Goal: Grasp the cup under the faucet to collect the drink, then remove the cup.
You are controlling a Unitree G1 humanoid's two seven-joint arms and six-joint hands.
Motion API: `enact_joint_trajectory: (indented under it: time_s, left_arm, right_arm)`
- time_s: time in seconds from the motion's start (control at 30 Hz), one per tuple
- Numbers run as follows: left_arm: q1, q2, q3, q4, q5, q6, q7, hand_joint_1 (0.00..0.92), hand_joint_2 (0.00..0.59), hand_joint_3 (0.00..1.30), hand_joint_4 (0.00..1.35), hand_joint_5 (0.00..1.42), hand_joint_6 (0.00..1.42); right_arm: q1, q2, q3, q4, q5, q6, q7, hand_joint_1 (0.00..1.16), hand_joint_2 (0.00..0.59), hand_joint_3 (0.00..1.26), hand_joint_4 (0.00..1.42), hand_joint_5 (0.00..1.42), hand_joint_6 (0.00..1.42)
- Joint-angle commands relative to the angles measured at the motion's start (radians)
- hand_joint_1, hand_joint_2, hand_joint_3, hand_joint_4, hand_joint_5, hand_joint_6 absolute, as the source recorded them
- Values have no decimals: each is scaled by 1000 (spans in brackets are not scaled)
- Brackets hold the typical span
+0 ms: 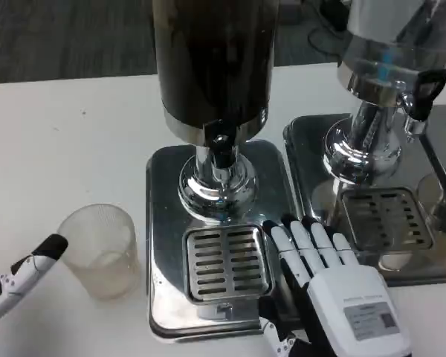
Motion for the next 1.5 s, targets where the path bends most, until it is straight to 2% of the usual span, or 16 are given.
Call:
enact_joint_trajectory:
  time_s: [0.03,0.33,0.6,0.73,1.0,1.1,1.17,1.27,1.5]
  left_arm:
    - [-42,32,-41,90,-7,-42,-66,0,3,0,0,0,0]
    - [-125,15,-85,314,-92,-150,-134,0,0,0,0,0,0]
    - [-157,-8,-128,405,-21,-242,-25,2,0,0,0,0,0]
    - [-186,-16,-160,465,-5,-273,7,61,0,0,0,0,0]
    - [-241,-45,-189,565,-8,-289,53,130,0,0,0,0,0]
    - [-265,-66,-192,608,-34,-305,39,145,0,0,0,0,0]
    - [-280,-77,-196,631,-50,-318,30,148,0,0,0,2,1]
    - [-298,-79,-212,652,-52,-327,24,148,0,0,0,23,29]
    - [-338,-86,-228,688,-73,-328,-4,162,2,0,0,62,60]
  right_arm:
    - [3,10,-2,2,0,11,-17,467,487,54,0,0,40]
    - [14,16,1,-6,-10,25,-25,468,487,54,0,0,49]
    - [10,15,1,-8,-9,28,-15,469,487,57,0,0,57]
    - [9,18,2,-8,-8,30,-15,469,487,66,0,0,72]
    - [5,17,1,-7,-6,35,-13,462,479,94,0,0,78]
    - [9,13,-3,-6,11,19,-33,460,478,89,0,0,88]
    - [5,11,0,-8,4,26,-15,453,467,76,0,0,103]
    - [2,13,-2,-4,13,23,-19,414,449,74,0,0,124]
    - [-5,14,-1,1,14,25,-14,396,449,82,0,0,136]
